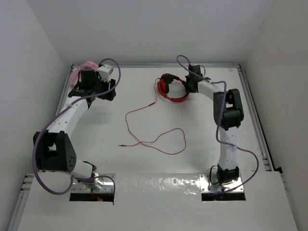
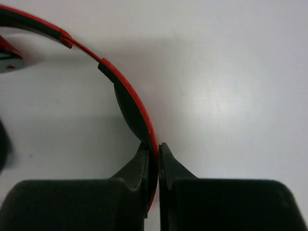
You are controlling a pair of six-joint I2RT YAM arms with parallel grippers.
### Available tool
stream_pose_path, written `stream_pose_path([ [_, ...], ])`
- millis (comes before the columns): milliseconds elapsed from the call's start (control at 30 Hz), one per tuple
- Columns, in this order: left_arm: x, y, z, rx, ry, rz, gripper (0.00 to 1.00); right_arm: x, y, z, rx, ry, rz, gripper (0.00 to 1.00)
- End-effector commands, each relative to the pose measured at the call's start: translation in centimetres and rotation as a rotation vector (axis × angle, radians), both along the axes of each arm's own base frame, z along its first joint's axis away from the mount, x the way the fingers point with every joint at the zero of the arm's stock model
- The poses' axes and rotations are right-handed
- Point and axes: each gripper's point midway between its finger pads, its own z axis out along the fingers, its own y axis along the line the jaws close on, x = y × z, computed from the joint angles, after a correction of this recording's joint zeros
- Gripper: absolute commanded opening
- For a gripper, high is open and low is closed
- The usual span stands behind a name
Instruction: Wrap the headphones
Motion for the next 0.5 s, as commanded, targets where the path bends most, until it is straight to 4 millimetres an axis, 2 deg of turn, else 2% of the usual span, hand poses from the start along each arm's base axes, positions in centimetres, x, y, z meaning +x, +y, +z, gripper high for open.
stream_pose_path([
  [0,0.6,-0.4,2.4,-0.048,-0.027,0.041,0.56,-3.6,-1.2,5.3,0.207,-0.107,-0.47,0.0],
  [33,0.6,-0.4,2.5,-0.058,-0.016,0.052,0.56,-7.2,-1.1,2.9,0.212,-0.051,-0.55,0.0],
  [67,0.9,-0.6,2.8,-0.068,-0.013,0.049,0.56,-8.3,-0.9,4.9,0.258,-0.1,-0.599,0.0],
  [100,0.6,-0.9,2.6,-0.074,0.01,0.047,0.56,-9.4,-0.1,4.9,0.335,-0.103,-0.682,0.0],
  [133,0.7,-1.0,2.4,-0.082,0.027,0.049,0.55,-11.9,1.6,3.4,0.338,-0.06,-0.689,0.0],
  [167,0.8,-1.2,2.8,-0.092,0.029,0.048,0.55,-12.9,3.0,3.3,0.368,-0.032,-0.678,0.0],
  [200,0.5,-1.6,2.5,-0.099,0.051,0.046,0.55,-14.4,5.4,3.1,0.391,0.012,-0.645,0.01],
  [233,0.4,-1.9,2.2,-0.104,0.066,0.043,0.54,-15.2,6.9,2.9,0.404,0.051,-0.6,0.09],
  [267,0.2,-2.5,2.1,-0.111,0.078,0.028,0.53,-16.3,9.0,2.6,0.414,0.119,-0.48,0.27],
  [300,-0.2,-3.0,1.8,-0.115,0.103,0.01,0.52,-17.4,10.9,2.8,0.405,0.16,-0.398,0.35],
  [333,-0.6,-3.3,1.5,-0.112,0.119,0.001,0.51,-18.3,11.6,2.9,0.392,0.19,-0.34,0.44],
  [367,-1.1,-4.3,1.3,-0.108,0.129,-0.027,0.51,-19.3,12.1,3.2,0.364,0.213,-0.249,0.64],
  [400,-1.6,-4.5,1.0,-0.098,0.142,-0.035,0.51,-20.9,12.2,4.1,0.349,0.204,-0.19,0.78],
  [433,-2.2,-4.8,0.7,-0.091,0.149,-0.04,0.51,-21.7,12.2,4.8,0.332,0.179,-0.13,0.96],
  [467,-2.5,-5.1,0.5,-0.087,0.149,-0.047,0.53,-21.9,12.0,5.7,0.291,0.115,-0.018,0.99],
])
